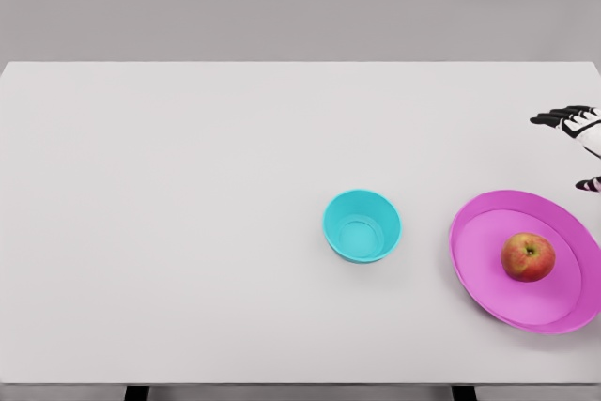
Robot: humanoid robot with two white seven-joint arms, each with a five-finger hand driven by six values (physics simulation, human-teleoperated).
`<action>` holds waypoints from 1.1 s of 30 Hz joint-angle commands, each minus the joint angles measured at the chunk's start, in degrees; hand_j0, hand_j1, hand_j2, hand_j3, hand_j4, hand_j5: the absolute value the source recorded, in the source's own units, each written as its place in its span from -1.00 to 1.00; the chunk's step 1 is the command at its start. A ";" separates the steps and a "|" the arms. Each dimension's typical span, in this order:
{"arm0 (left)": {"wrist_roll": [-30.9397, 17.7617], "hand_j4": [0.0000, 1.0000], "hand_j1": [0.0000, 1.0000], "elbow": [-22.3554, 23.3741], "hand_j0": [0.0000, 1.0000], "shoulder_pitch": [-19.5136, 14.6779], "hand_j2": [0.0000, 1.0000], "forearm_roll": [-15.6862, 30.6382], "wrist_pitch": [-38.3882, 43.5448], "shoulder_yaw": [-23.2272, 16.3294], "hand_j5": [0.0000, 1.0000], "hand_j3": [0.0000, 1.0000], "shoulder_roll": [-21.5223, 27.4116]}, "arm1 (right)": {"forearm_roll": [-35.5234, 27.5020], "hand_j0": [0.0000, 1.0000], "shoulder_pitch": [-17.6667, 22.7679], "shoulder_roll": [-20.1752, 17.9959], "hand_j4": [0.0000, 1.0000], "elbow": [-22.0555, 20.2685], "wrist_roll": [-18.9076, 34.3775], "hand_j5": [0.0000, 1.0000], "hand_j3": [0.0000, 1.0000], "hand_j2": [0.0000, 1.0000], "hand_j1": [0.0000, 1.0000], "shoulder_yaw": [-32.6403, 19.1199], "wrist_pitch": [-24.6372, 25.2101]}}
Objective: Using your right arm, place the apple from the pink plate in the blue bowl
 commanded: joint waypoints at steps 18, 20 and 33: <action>-0.01 1.00 1.00 0.00 1.00 0.00 1.00 0.05 0.00 0.00 1.00 1.00 0.00 | -0.47 1.00 9.58 -9.53 1.00 -14.46 8.31 1.00 1.00 1.00 1.00 -0.33 0.04; -0.01 1.00 1.00 0.00 1.00 0.00 1.00 -0.04 0.00 0.00 1.00 1.00 0.00 | -0.46 1.00 11.34 -9.70 1.00 -13.93 9.27 1.00 1.00 1.00 1.00 -0.41 0.04; -0.01 1.00 1.00 0.00 1.00 0.00 1.00 -0.04 0.00 0.00 1.00 1.00 0.00 | -0.73 1.00 12.39 -9.70 1.00 -14.98 12.44 1.00 1.00 1.00 1.00 -1.73 0.04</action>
